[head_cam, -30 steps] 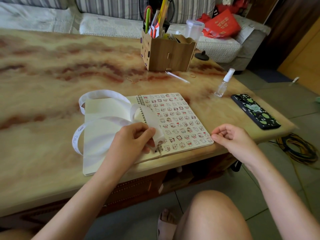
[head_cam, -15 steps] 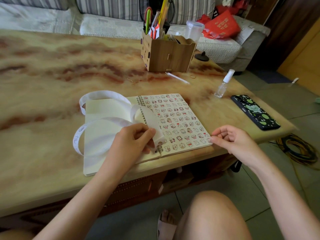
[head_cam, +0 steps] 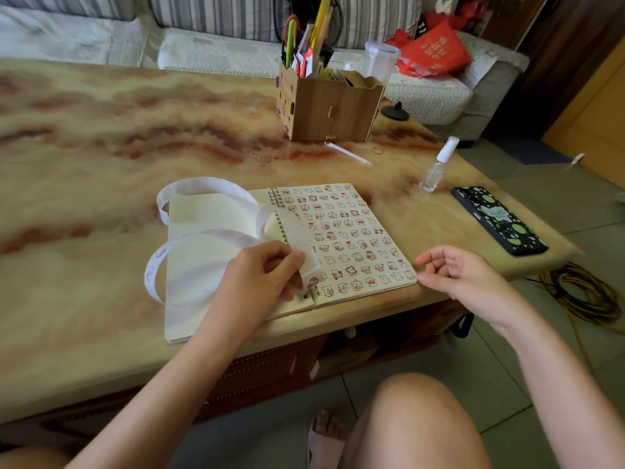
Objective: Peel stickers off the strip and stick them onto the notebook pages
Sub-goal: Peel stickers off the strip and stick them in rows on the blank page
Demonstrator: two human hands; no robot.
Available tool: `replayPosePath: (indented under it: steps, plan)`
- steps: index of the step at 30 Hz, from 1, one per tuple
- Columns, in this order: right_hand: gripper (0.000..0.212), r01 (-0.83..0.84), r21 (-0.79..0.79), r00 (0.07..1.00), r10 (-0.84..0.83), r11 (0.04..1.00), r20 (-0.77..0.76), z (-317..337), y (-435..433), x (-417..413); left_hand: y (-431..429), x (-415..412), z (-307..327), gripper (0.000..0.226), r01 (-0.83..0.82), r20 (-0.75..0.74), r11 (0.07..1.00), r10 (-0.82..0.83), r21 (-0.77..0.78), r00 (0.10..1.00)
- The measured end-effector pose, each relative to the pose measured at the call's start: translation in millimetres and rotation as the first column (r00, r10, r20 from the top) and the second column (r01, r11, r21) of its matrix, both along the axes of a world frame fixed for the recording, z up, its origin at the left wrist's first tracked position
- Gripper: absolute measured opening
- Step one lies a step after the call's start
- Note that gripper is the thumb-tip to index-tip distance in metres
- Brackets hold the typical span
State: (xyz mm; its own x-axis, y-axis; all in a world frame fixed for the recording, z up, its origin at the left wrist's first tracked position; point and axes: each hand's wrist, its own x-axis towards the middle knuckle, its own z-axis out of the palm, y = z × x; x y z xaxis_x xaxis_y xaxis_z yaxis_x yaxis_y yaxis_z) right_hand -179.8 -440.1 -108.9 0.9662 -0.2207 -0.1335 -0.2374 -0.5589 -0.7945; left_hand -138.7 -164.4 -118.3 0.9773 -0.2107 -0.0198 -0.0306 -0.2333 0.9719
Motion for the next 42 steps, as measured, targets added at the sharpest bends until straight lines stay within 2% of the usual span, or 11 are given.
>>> replayPosePath:
  steps: [5, 10, 14, 21, 28, 31, 33, 36, 42]
  plan:
    - [0.019, -0.011, -0.005, 1.000, 0.011, 1.000, -0.009, 11.1, 1.5, -2.5, 1.1, -1.2, 2.6, 0.021, -0.003, 0.004, 1.000, 0.003, -0.018, 1.000]
    - [0.016, 0.026, -0.002, 0.995, -0.025, 1.000, 0.095, 29.4, 16.4, 0.5, 6.4, -1.5, 7.2, 0.021, -0.027, 0.025, 0.999, 0.028, -0.043, 0.999]
    - [0.009, -0.054, 0.052, 0.986, 0.045, 0.997, 0.163, 38.1, 52.2, 10.1, 14.6, 1.3, 14.9, 0.021, -0.031, 0.043, 0.994, 0.036, -0.105, 0.998]
    - [0.008, -0.304, 0.134, 0.927, 0.260, 0.943, 0.271, 40.9, 131.1, 34.9, 34.8, 10.2, 24.2, 0.021, -0.094, 0.024, 0.979, 0.100, -0.183, 0.995]
    - [0.006, -0.366, 0.183, 0.901, 0.298, 0.912, 0.316, 47.1, 162.9, 50.6, 56.6, 21.7, 34.0, 0.021, -0.198, 0.100, 0.968, 0.215, -0.157, 0.971]
    - [0.005, -0.265, 0.054, 0.917, 0.234, 0.963, 0.324, 43.6, 168.9, 60.6, 64.3, 26.8, 31.3, 0.020, -0.290, 0.155, 0.957, 0.291, -0.031, 0.944]
    - [0.006, -0.185, -0.083, 0.941, 0.201, 0.979, 0.271, 37.4, 171.1, 70.7, 68.4, 27.9, 27.7, 0.017, -0.298, 0.151, 0.949, 0.280, 0.106, 0.948]
    - [0.016, -0.184, -0.199, 0.961, 0.219, 0.963, 0.170, 26.6, 180.5, 83.5, 72.1, 26.4, 22.1, 0.016, -0.282, 0.136, 0.930, 0.256, 0.238, 0.957]
    - [0.018, -0.212, -0.173, 0.964, 0.235, 0.962, 0.125, 26.2, 209.7, 109.1, 83.0, 30.9, 21.8, 0.014, -0.322, 0.263, 0.895, 0.245, 0.308, 0.933]
